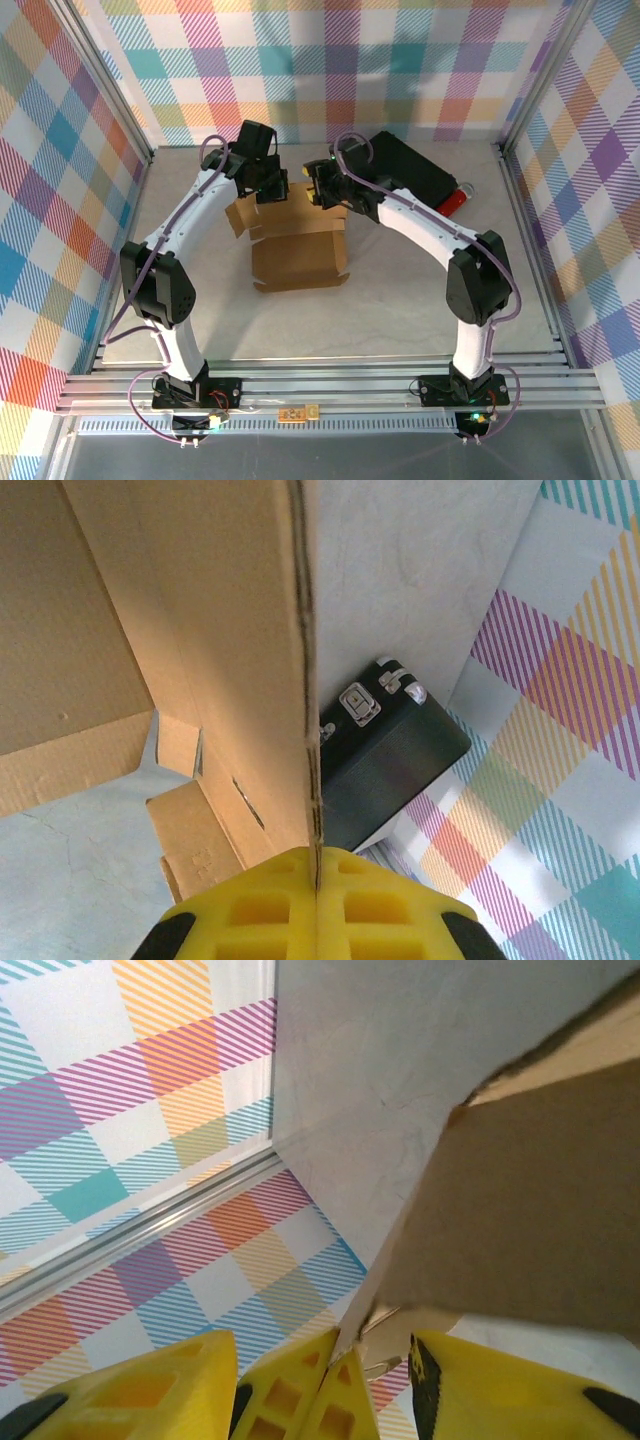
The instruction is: Fold the paper box
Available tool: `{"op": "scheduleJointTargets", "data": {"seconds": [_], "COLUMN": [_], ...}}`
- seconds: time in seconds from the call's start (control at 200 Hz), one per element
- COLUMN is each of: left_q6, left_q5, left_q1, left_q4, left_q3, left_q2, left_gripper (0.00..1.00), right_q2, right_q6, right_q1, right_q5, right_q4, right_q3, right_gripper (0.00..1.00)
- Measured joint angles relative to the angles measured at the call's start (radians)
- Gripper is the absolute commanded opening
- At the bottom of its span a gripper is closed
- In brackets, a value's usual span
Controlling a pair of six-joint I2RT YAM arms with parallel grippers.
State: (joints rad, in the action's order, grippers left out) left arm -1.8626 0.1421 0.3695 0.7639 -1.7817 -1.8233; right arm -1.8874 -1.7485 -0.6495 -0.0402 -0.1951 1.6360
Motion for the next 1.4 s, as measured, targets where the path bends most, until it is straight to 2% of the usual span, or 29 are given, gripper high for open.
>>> {"op": "scheduleJointTargets", "data": {"seconds": [0.315,0.515,0.635,0.675,0.715,0.84,0.88,0.985,1.1,1.27,1.4], "left_q6": [-0.001,0.000,0.000,0.000,0.000,0.013,0.013,0.015,0.016,0.019,0.026], "left_q5": [0.006,0.006,0.006,0.005,0.005,0.019,0.022,0.037,0.039,0.029,0.029], "left_q1": [0.001,0.002,0.002,0.003,0.003,0.002,-0.003,-0.019,-0.051,-0.072,-0.072], "left_q4": [-0.013,-0.015,-0.018,-0.023,-0.030,-0.060,-0.067,-0.109,-0.165,-0.261,-0.285], "left_q3": [0.000,0.007,0.014,0.019,0.026,0.082,0.111,0.211,0.298,0.361,0.363], "left_q2": [0.000,0.000,0.000,0.000,0.000,0.016,0.029,0.080,0.132,0.153,0.156], "left_gripper": [0.00,0.00,0.00,0.00,0.11,0.47,0.53,0.60,0.56,0.24,0.06], "right_q2": [-0.076,-0.085,-0.094,-0.098,-0.100,-0.102,-0.102,-0.102,-0.105,-0.116,-0.118], "right_q6": [0.018,0.025,0.036,0.041,0.039,0.064,0.071,0.090,0.105,0.143,0.169], "right_q1": [0.000,0.000,0.000,0.000,0.000,0.008,0.012,0.034,0.064,0.113,0.143], "right_q5": [0.003,0.002,0.002,0.000,0.001,-0.002,-0.010,-0.061,-0.142,-0.245,-0.310], "right_q4": [-0.048,-0.099,-0.125,-0.131,-0.137,-0.164,-0.168,-0.170,-0.169,-0.173,-0.173], "right_q3": [0.111,0.133,0.144,0.146,0.149,0.157,0.159,0.159,0.161,0.173,0.173], "right_gripper": [0.26,0.24,0.13,0.06,0.00,0.00,0.00,0.00,0.00,0.00,0.00]}}
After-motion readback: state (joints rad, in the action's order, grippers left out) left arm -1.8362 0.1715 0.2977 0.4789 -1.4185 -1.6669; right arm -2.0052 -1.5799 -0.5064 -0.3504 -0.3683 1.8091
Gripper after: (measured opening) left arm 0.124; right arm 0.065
